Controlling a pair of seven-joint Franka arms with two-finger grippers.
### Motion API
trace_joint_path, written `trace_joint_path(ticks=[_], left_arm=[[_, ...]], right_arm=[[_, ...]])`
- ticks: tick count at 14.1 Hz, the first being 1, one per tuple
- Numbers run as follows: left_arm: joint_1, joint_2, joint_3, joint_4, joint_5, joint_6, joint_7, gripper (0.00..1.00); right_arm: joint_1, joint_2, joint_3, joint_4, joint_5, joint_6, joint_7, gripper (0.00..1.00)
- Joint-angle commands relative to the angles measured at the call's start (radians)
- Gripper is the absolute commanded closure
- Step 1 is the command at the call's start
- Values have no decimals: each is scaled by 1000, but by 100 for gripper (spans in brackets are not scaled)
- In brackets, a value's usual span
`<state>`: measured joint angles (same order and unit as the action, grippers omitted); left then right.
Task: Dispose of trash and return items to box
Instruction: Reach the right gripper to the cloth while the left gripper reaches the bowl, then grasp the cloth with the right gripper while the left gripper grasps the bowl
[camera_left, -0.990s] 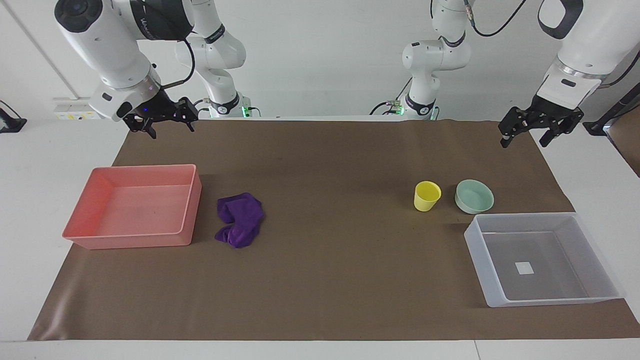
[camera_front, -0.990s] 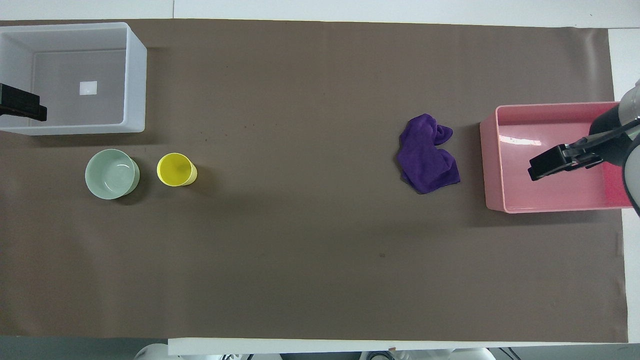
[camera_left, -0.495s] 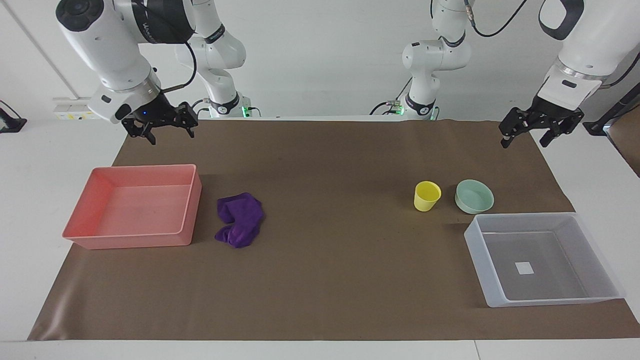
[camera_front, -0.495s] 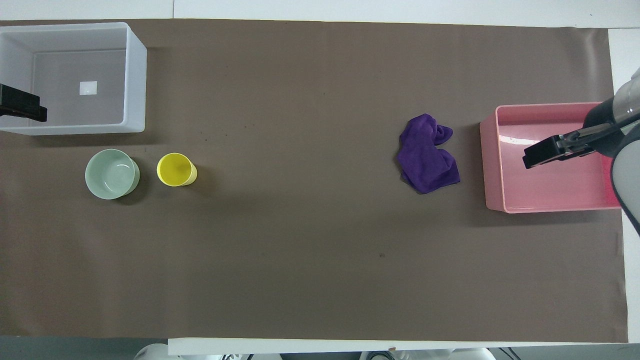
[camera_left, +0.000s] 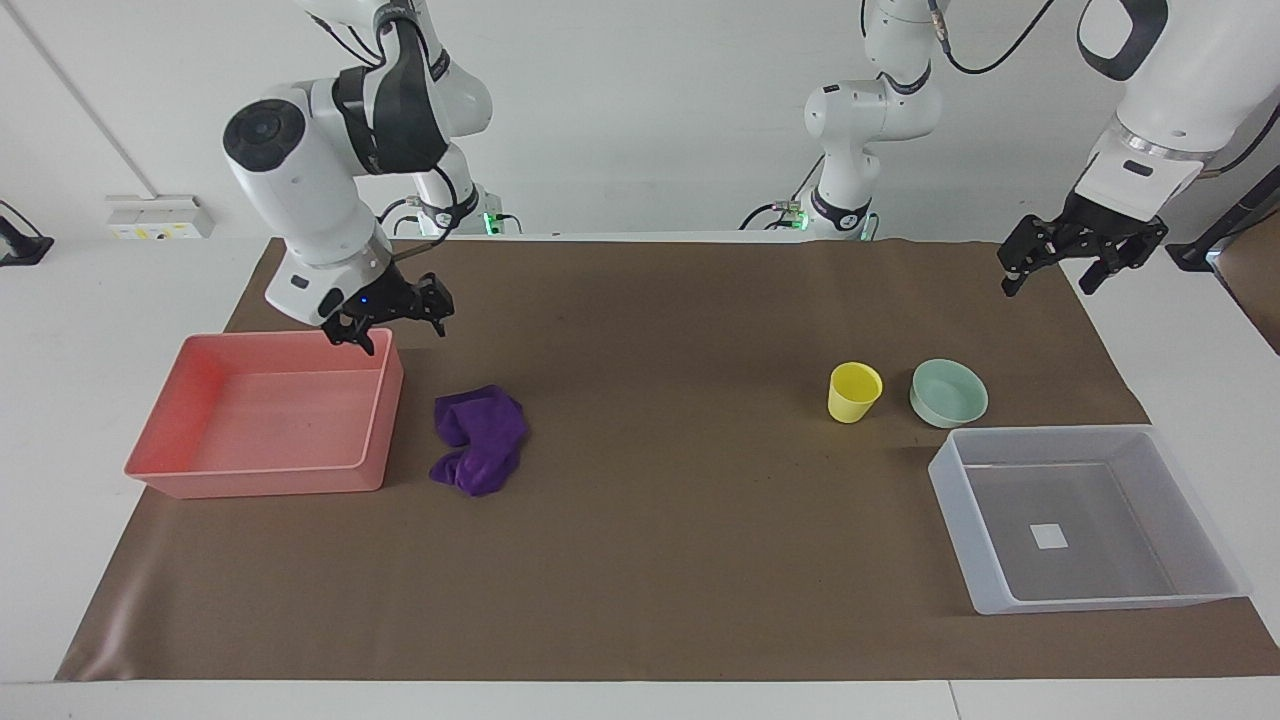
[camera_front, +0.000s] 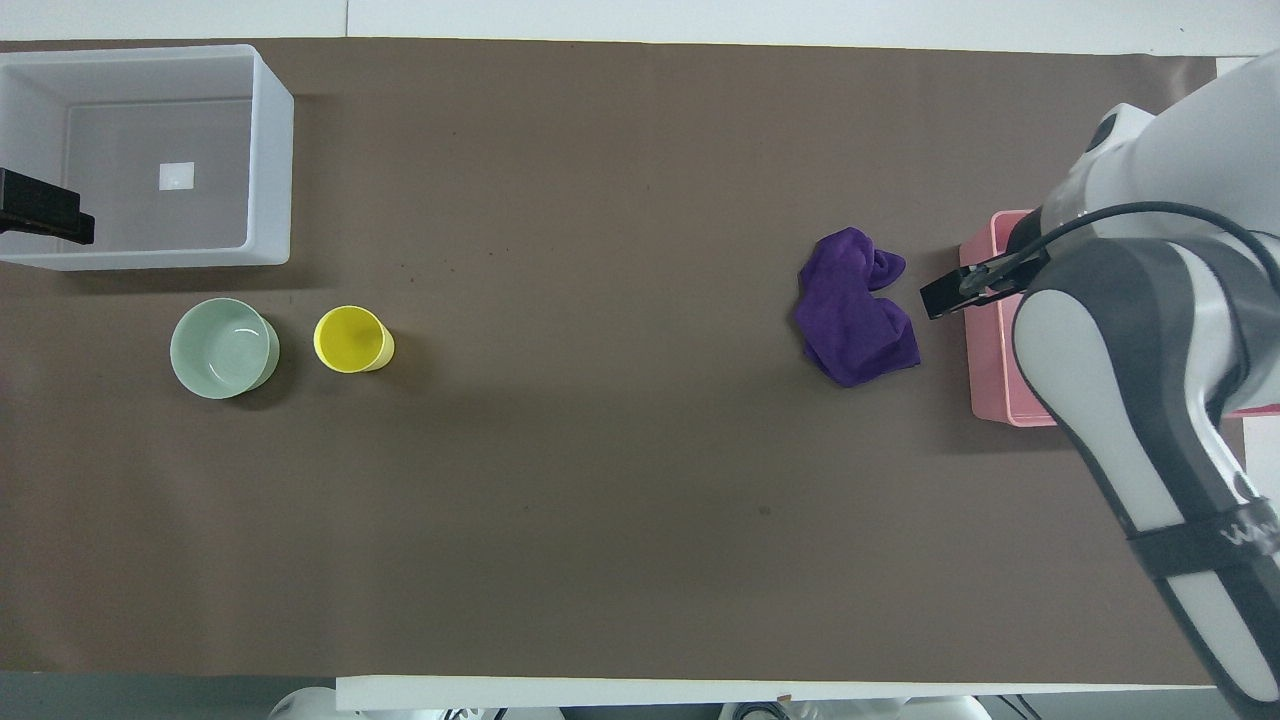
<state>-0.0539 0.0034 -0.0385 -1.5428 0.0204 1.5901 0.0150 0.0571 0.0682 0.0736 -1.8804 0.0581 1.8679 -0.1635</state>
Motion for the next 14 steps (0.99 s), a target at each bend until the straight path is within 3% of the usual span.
trace_joint_path(ticks=[1,3,6,7,9,10,11,13,14], left_arm=[[34,-52,-3,-116,-2,77,13,0],[37,-115,-1,-297,-2,222,11,0],[65,-114,-1,-417,-2,306,11,0],[65,-112,-1,-466,0,341,11,0],[83,-96,0,-599,-2,468,10,0],[98,-82,0,-641,-2,552,6,0],[101,-59,0,-661,-2,601,3,0],[103,-23,0,-712,0,654,8,0],[108,-4,2,-720,-2,701,14,0]], right_arm=[[29,38,2,-66,14,120,15,0],[35,70,3,-135,14,253,16,1],[61,160,2,-155,14,373,9,3],[63,194,2,-160,12,416,6,11],[70,232,2,-175,11,491,4,37],[70,232,2,-175,11,482,6,60],[70,231,2,-174,11,476,9,76],[70,223,2,-167,11,471,15,99],[60,211,2,-163,11,458,10,100]])
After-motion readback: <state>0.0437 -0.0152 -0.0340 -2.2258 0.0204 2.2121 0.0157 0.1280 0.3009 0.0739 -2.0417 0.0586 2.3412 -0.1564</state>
